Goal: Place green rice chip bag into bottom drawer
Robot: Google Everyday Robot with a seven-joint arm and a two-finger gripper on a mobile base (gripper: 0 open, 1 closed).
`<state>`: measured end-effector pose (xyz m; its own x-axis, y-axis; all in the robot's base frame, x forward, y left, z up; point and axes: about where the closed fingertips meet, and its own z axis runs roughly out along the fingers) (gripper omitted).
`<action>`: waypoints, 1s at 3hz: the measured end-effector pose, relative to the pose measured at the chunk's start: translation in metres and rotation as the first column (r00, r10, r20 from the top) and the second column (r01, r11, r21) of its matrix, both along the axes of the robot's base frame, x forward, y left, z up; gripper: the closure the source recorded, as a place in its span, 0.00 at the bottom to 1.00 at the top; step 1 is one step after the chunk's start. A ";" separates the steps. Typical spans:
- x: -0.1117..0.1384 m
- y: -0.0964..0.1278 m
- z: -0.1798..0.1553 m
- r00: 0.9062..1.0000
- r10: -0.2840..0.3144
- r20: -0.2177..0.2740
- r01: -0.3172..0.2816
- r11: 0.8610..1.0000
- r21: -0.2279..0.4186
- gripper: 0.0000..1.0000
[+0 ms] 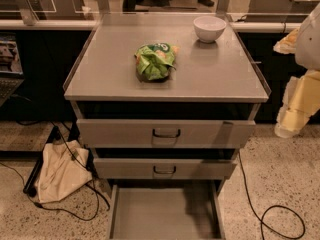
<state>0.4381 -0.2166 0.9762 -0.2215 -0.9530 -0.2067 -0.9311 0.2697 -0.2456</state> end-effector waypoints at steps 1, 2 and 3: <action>0.000 0.000 0.000 1.000 0.000 0.000 0.000 1.000 0.000 0.00; 0.007 0.009 -0.006 0.999 -0.028 0.043 0.025 0.997 0.069 0.00; 0.025 0.031 -0.033 0.992 -0.109 0.058 0.091 0.964 0.249 0.00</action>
Offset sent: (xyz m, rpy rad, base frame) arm 0.0260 0.0307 -0.0221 0.2599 -0.1469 -0.0973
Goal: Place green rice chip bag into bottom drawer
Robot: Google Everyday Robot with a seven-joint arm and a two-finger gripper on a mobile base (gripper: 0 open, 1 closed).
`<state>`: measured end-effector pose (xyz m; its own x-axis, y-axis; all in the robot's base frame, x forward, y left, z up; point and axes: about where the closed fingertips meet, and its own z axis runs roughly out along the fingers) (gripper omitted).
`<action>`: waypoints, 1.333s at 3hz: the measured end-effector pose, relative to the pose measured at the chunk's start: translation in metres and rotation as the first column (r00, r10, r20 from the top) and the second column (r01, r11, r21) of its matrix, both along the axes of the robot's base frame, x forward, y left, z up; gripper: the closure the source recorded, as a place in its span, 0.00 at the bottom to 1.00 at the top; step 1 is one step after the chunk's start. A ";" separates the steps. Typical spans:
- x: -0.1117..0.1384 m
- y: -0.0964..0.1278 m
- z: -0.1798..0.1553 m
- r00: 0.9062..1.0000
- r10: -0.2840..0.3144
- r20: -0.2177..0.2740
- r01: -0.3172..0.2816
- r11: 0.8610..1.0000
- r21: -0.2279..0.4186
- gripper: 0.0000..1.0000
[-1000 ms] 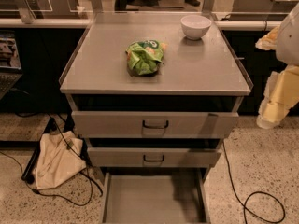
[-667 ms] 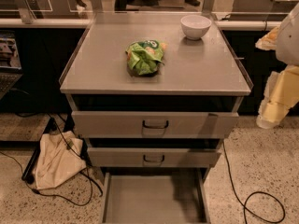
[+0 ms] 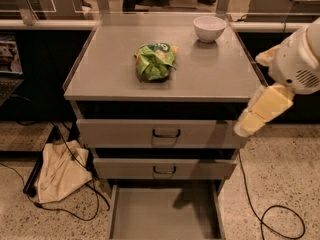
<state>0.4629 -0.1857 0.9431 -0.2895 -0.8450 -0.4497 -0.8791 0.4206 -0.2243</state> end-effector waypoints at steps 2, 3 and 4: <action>0.069 0.034 -0.015 0.980 -0.140 0.139 0.105 0.967 0.231 0.00; 0.121 0.041 -0.006 0.955 -0.204 0.215 0.141 0.951 0.275 0.00; 0.122 0.045 -0.005 0.954 -0.199 0.222 0.135 0.952 0.273 0.00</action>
Offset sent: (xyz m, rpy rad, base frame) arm 0.1542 0.0418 0.0119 0.3656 -0.4224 -0.2473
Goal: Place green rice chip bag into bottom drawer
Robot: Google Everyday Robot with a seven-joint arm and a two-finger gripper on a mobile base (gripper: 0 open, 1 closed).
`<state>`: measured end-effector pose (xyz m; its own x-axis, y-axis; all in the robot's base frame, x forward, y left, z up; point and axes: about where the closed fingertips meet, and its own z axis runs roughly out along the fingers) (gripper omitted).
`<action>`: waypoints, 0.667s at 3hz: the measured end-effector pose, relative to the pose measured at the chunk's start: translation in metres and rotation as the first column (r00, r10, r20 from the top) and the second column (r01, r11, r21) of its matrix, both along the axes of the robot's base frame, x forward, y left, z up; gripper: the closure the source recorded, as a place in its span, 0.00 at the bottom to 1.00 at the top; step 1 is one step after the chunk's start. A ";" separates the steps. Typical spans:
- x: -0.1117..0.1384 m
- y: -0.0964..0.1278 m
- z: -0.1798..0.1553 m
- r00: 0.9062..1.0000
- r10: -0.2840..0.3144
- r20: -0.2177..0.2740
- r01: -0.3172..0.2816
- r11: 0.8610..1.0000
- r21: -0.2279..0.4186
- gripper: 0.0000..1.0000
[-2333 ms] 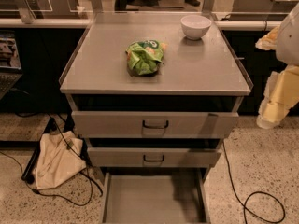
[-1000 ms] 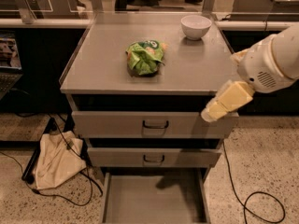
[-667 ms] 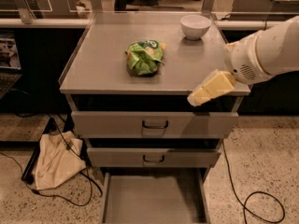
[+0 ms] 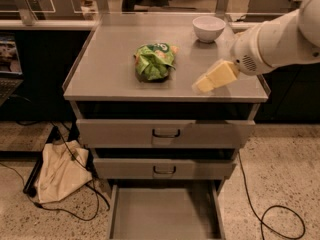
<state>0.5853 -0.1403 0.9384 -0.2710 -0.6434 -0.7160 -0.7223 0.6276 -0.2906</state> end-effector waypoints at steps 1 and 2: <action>-0.008 -0.010 -0.004 0.998 -0.062 -0.003 0.062 0.998 0.005 0.00; 0.006 -0.011 -0.026 0.991 -0.134 -0.017 0.134 0.989 0.057 0.00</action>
Offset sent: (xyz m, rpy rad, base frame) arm 0.0431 -0.0172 -0.0615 0.1684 -0.0061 -0.2634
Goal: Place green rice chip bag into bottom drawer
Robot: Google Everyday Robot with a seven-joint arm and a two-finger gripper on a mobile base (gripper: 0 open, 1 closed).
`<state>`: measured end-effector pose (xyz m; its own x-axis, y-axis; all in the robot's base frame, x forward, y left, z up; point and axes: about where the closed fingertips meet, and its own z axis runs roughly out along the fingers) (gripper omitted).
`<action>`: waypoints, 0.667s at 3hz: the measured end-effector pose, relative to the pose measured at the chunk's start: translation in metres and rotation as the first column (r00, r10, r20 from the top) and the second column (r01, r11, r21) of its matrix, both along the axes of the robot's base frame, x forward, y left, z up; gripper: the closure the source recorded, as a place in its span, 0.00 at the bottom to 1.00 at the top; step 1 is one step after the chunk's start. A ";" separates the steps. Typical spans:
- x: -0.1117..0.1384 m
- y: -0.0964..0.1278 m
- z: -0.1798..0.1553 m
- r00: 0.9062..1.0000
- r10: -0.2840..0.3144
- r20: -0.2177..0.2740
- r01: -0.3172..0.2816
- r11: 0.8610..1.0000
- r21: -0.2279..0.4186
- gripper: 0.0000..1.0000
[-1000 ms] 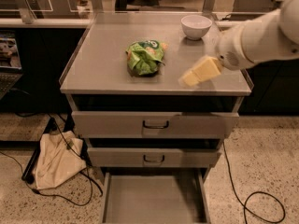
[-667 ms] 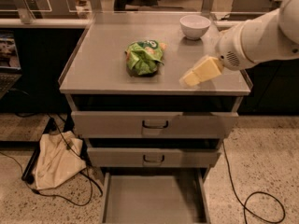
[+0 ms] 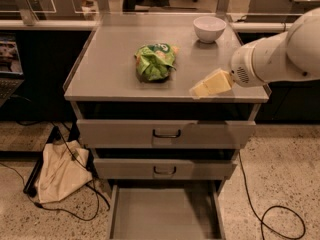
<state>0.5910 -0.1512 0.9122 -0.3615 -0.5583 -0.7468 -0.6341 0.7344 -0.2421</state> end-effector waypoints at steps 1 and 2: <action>0.043 0.016 -0.028 0.999 -0.039 -0.014 0.040 0.995 0.092 0.00; 0.071 0.030 -0.041 0.999 -0.028 -0.016 0.030 0.989 0.143 0.00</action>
Offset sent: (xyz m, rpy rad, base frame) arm 0.1060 0.0433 -0.0573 0.2064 0.0192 -0.0225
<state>0.6622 -0.1211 0.8715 -0.3869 -0.4353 -0.8129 -0.6148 0.7788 -0.1245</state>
